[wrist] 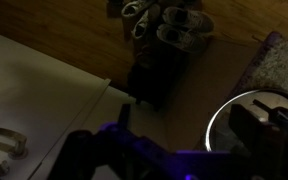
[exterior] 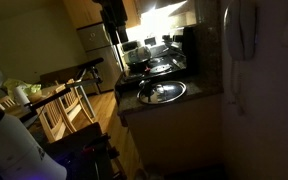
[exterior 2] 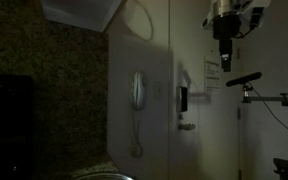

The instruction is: Turn on the light switch

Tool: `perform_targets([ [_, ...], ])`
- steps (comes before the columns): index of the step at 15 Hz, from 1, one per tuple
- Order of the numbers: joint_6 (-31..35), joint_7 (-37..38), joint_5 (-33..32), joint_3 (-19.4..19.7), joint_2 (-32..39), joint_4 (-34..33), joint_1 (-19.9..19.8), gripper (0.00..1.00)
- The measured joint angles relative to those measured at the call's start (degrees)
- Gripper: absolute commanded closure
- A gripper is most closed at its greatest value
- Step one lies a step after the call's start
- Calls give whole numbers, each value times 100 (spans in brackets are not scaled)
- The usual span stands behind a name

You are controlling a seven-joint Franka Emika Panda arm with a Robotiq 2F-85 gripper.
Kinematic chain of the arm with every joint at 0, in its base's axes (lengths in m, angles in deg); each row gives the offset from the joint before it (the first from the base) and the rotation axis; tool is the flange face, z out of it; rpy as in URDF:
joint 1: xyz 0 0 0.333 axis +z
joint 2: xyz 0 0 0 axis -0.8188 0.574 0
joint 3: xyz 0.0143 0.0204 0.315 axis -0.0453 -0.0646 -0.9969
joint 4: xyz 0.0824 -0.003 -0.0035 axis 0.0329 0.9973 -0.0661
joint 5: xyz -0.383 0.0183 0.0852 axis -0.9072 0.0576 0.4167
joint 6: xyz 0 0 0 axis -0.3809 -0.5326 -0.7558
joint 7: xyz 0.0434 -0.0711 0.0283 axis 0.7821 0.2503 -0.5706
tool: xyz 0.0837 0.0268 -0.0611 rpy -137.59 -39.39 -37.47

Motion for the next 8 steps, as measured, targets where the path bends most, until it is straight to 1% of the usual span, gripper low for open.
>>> perform_targets([
  [3, 7, 6, 0, 0, 0, 0, -2, 0],
  [5, 128, 8, 0, 0, 13, -4, -2, 0],
  [8, 806, 36, 9, 0, 49, -9, -2, 0],
])
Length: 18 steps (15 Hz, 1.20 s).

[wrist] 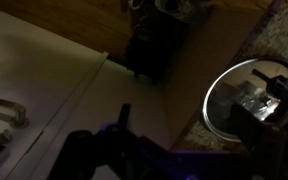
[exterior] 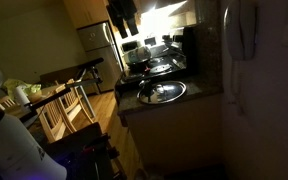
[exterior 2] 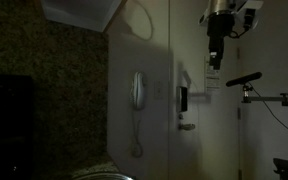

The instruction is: Turn on the light switch

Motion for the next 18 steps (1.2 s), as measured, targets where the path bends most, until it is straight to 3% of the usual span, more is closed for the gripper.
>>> perform_targets([
  [6, 1424, 228, 26, 0, 125, -75, -31, 0],
  [12, 1625, 368, 52, 107, 401, -480, -321, 0],
  [18, 1672, 316, 607, 488, 652, -848, -334, 0],
])
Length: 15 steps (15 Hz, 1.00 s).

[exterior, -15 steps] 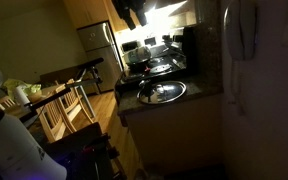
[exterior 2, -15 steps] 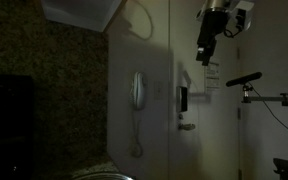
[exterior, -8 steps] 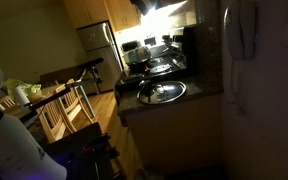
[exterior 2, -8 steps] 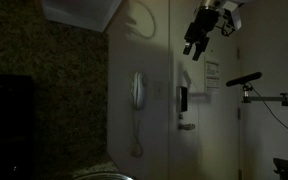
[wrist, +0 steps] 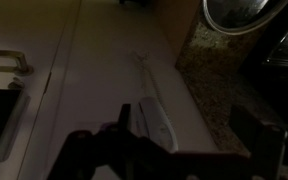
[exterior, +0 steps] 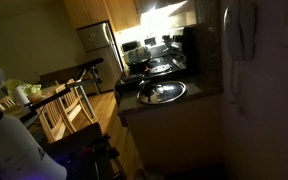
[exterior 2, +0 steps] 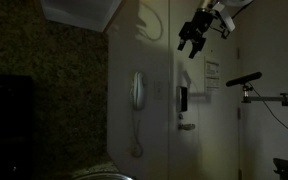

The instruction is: Turn on the light switch

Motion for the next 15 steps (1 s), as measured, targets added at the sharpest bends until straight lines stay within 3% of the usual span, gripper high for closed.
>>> perform_targets([
  [3, -1, 0, 159, 160, 141, -173, -28, 0],
  [5, -1, 0, 160, 216, 228, -283, -112, 28],
  [11, 1, 15, 206, 253, 342, -378, -230, 73],
  [12, -17, 1, 280, 253, 352, -379, -220, 55],
  [14, -183, -218, 563, 295, 365, -387, -138, 70],
  [15, -201, -242, 606, 311, 365, -388, -110, 73],
])
